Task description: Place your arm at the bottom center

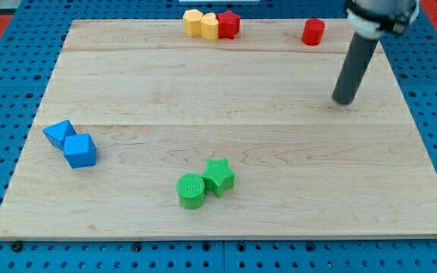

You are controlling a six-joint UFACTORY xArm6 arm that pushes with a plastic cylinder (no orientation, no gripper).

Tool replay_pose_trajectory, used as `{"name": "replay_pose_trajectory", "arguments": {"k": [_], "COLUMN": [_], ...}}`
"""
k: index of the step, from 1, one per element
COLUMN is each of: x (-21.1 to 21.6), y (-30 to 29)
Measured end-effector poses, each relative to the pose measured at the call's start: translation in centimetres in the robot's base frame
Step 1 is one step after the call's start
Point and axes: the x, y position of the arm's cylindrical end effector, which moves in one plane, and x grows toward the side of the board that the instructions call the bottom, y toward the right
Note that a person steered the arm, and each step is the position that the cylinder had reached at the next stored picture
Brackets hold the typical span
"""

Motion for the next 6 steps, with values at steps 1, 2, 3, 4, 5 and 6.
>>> {"name": "replay_pose_trajectory", "arguments": {"k": [1,2,3,4,5,6], "x": [7.3,10.6,10.6,11.6,15.7,19.3], "y": [-4.0,-7.1,-7.1,-8.2,-10.7,-15.8]}}
